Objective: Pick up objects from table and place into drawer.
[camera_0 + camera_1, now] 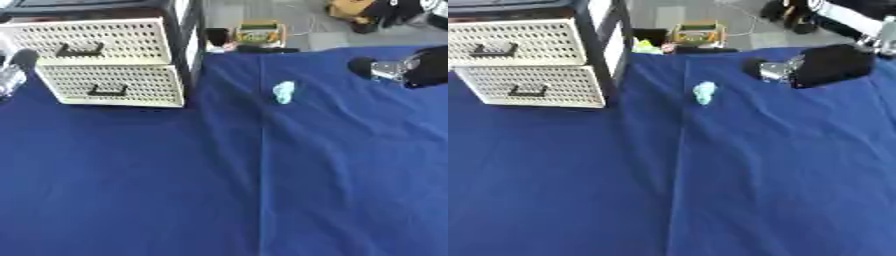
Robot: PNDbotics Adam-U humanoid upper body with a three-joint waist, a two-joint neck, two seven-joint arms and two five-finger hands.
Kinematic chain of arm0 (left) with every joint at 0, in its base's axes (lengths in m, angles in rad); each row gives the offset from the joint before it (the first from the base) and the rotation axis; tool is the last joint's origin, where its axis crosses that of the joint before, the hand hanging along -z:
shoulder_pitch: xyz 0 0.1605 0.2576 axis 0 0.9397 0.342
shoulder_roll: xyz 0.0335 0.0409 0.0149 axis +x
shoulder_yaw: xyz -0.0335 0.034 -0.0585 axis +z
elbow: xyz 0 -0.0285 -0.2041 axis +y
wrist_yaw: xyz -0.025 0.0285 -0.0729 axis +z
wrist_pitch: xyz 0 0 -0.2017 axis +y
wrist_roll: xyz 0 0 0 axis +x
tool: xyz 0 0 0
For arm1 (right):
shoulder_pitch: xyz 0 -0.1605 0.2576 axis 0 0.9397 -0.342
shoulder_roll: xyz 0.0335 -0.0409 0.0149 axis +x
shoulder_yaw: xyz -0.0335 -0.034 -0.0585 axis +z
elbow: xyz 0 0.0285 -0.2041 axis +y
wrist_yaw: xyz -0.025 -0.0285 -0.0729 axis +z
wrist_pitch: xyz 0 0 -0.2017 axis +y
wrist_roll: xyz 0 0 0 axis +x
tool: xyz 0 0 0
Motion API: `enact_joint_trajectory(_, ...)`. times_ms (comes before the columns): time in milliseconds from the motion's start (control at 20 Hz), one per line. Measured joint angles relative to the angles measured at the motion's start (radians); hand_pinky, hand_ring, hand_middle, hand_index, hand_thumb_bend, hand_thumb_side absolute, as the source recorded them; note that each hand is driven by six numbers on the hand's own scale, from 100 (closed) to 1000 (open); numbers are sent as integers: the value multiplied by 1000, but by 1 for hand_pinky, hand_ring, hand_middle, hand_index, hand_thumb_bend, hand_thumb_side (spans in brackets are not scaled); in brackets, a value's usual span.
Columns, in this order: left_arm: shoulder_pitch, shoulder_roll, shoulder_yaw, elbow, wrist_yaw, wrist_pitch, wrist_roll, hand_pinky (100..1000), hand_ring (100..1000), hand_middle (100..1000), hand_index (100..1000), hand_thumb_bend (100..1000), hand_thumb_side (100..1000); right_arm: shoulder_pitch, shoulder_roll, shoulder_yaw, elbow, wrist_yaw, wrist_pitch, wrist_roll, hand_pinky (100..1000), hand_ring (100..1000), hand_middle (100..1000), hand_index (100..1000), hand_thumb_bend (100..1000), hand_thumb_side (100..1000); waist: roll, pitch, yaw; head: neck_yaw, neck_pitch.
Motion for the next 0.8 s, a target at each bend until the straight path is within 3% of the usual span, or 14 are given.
enact_joint_trajectory(250,-57,-1,-37,52,-4,-47,-86,100,100,100,888,453,595,3,-4,-6,-8,-3,3,-5,796,767,771,876,440,702,-3,0,-7,12,-1)
enact_joint_trajectory(450,-115,-11,-60,93,-7,-56,-155,100,100,100,866,461,527,3,-7,-11,-12,-3,4,-10,796,767,771,873,440,707,-6,0,-10,19,-11)
enact_joint_trajectory(550,-146,-19,-71,119,-16,-51,-189,100,100,100,873,408,489,4,-7,-11,-13,-3,5,-11,796,767,770,873,441,707,-6,1,-13,21,-16)
enact_joint_trajectory(800,-223,-39,-101,193,-57,-77,-273,100,100,100,900,386,448,11,-8,-12,-18,-3,6,-12,796,767,769,872,443,708,-6,6,-14,26,-19)
